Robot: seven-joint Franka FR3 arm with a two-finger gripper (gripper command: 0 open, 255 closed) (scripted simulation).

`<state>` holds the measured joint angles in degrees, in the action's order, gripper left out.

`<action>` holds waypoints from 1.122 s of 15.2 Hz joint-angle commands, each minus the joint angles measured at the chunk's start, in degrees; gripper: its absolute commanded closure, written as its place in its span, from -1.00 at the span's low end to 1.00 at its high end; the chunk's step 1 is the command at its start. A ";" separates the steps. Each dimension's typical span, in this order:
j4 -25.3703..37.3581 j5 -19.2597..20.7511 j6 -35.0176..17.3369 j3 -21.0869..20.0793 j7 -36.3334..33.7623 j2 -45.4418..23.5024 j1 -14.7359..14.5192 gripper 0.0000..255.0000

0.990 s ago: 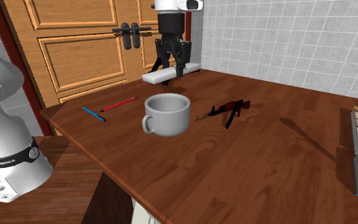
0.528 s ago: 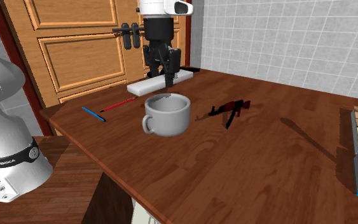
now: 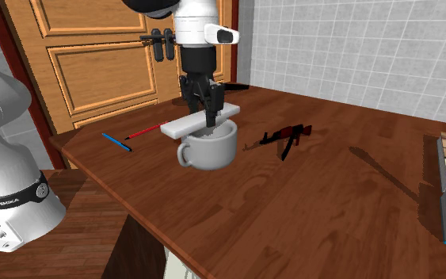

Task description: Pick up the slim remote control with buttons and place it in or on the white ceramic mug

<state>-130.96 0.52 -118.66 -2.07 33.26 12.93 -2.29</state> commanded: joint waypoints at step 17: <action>-0.50 0.01 -0.77 0.00 -0.01 -0.21 0.00 -1.00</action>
<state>-132.11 0.54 -120.41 -2.12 33.16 12.43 -2.31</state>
